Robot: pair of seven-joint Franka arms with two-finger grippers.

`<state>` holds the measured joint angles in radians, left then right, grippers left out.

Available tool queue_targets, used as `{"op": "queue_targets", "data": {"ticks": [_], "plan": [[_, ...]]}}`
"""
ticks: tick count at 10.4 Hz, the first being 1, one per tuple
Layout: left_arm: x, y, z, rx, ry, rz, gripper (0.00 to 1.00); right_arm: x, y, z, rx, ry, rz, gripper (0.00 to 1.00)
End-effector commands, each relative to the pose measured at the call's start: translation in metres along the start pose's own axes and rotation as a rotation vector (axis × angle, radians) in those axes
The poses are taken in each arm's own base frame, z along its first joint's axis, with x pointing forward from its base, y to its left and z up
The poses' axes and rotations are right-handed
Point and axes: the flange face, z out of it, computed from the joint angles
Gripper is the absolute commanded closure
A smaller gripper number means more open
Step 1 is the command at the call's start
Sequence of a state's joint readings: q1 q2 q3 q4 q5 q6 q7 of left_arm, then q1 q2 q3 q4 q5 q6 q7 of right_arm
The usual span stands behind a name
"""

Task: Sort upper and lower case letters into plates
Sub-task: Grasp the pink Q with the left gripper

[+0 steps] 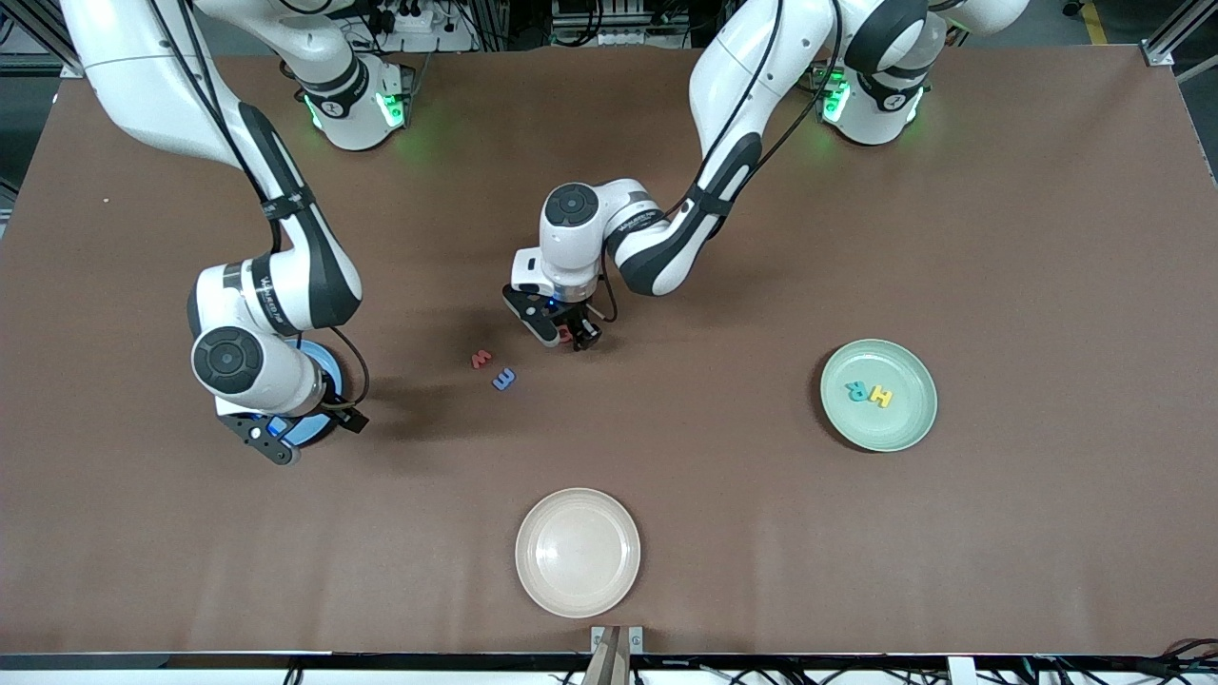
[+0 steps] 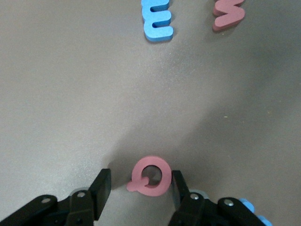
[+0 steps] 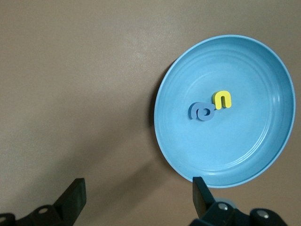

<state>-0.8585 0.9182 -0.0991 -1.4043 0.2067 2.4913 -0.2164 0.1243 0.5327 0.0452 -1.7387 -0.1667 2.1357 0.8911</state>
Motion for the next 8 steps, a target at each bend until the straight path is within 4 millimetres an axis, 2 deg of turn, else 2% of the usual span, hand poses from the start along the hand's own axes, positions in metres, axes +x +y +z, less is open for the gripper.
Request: {"op": "queue_targets", "data": {"ticks": [1,3,5,6,8], "plan": [[-0.008,-0.012,0.011,-0.002,-0.023,-0.004,0.48,0.002,-0.001,0.004,0.008,-0.011,0.013,0.00],[-0.008,-0.012,0.011,-0.010,-0.025,-0.020,0.64,0.001,-0.003,0.004,0.009,-0.012,0.013,0.00],[-0.009,-0.012,0.012,-0.011,-0.028,-0.032,0.84,-0.001,-0.007,0.004,0.024,-0.012,0.014,0.00],[-0.008,-0.013,0.010,-0.009,-0.028,-0.036,0.99,-0.006,-0.013,0.008,0.042,-0.026,0.019,0.00],[-0.006,-0.021,0.003,0.002,-0.031,-0.077,1.00,-0.031,-0.040,0.015,0.063,-0.018,0.066,0.00]]}}
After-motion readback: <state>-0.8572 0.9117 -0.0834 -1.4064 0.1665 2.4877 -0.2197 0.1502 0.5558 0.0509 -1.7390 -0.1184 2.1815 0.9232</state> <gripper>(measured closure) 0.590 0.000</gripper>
